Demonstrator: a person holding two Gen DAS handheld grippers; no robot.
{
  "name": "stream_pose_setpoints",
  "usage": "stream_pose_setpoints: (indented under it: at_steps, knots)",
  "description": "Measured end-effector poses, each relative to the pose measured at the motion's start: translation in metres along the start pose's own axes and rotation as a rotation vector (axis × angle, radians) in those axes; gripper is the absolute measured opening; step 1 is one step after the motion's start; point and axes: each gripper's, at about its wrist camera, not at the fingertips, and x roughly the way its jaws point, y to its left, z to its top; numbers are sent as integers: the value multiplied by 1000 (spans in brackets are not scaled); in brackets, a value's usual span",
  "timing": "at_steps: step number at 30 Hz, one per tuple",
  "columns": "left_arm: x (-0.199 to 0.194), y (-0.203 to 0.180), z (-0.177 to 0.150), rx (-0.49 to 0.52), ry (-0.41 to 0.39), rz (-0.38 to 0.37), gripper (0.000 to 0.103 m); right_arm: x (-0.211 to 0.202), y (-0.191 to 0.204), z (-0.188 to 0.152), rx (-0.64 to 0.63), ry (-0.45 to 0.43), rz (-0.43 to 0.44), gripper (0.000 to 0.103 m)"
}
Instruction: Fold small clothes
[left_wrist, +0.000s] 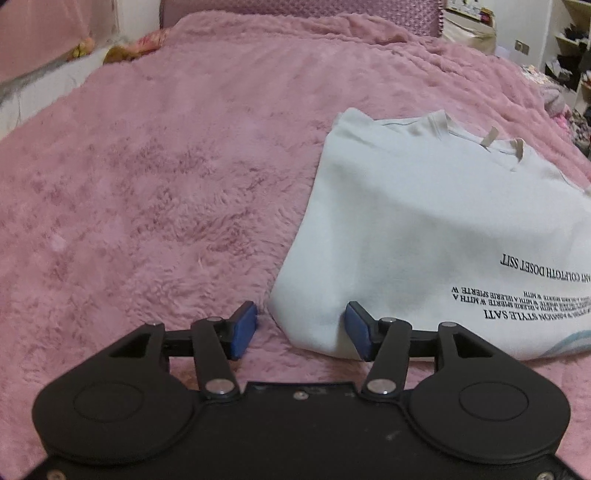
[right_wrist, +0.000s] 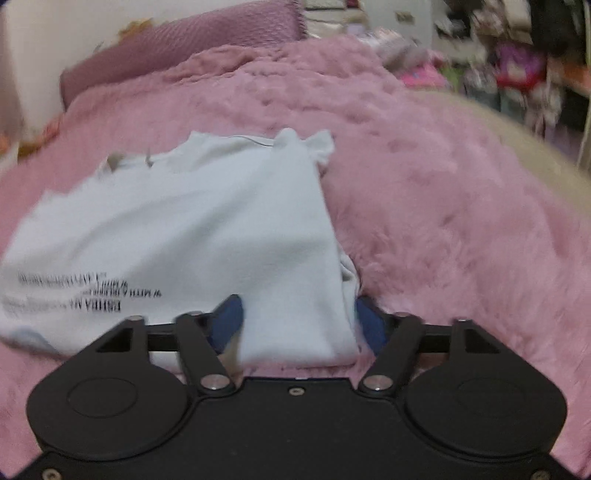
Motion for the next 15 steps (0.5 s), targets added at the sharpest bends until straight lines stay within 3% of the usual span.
stream_pose_setpoints:
  at_steps: [1, 2, 3, 5, 6, 7, 10, 15]
  knots:
    - [2, 2, 0, -13, 7, -4, 57, -1, 2, 0, -14, -4, -16, 35]
    - [4, 3, 1, -23, 15, -8, 57, -1, 2, 0, -13, -8, -23, 29]
    - [5, 3, 1, -29, 19, -7, 58, -3, -1, 1, -1, -14, -24, 13]
    - [6, 1, 0, -17, 12, -4, 57, -7, -10, 2, 52, -23, -6, 7]
    - [5, 0, -2, -5, -2, -8, 41, -9, -14, 2, 71, -24, 5, 5]
    - [3, -2, -2, 5, -11, -11, 7, -13, -15, 1, 84, -34, 5, 4]
    - [-5, -10, -1, 52, -43, 18, 7, -26, -12, 1, 73, -89, -17, 3]
    - [-28, 2, -1, -10, -77, 0, 7, -37, -14, -2, 88, -119, -40, 1]
